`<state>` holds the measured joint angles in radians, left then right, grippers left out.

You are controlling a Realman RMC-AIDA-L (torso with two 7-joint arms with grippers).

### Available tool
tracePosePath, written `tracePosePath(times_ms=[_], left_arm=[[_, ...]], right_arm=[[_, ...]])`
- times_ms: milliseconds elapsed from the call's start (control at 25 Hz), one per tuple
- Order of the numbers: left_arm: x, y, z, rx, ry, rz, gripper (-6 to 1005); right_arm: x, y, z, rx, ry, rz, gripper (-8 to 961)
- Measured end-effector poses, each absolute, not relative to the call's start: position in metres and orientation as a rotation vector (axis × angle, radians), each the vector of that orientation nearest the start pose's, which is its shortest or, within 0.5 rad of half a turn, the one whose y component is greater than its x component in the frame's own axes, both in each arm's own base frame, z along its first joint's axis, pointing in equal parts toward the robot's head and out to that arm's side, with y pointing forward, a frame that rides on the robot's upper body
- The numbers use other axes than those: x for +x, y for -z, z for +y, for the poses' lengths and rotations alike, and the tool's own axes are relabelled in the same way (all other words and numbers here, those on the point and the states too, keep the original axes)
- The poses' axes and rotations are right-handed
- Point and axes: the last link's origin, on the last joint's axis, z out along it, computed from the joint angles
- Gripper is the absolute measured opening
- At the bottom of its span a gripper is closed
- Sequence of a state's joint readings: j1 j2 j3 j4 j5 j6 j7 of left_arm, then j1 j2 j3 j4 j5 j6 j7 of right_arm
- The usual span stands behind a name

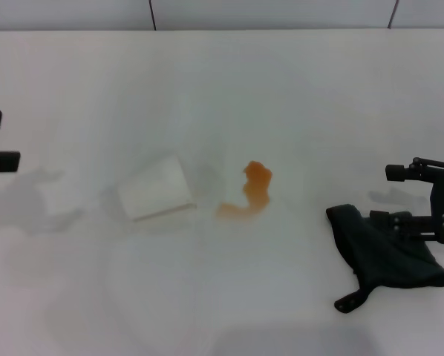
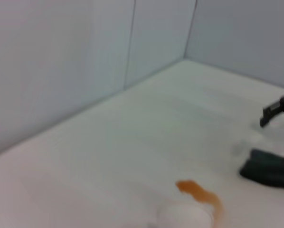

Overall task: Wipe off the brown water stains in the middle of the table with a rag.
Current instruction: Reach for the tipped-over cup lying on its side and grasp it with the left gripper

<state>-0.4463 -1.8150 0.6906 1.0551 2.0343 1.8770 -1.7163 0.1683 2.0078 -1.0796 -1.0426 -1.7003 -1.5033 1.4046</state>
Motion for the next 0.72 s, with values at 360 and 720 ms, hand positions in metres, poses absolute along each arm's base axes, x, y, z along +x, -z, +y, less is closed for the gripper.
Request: tracePosePath(times_ms=[360,720], left_arm=[[-0.27,-0.143,0.329,-2.883,0.121,-0.689,871],[-0.267,-0.138,0.35,-2.889,-0.03,-0.703,871]], right_arm=[[0.286,-0.041,0.277,-2.677,-0.572,0.455,830],[0.286,-0.04,0.276,-2.68,-0.574,0.46,829]])
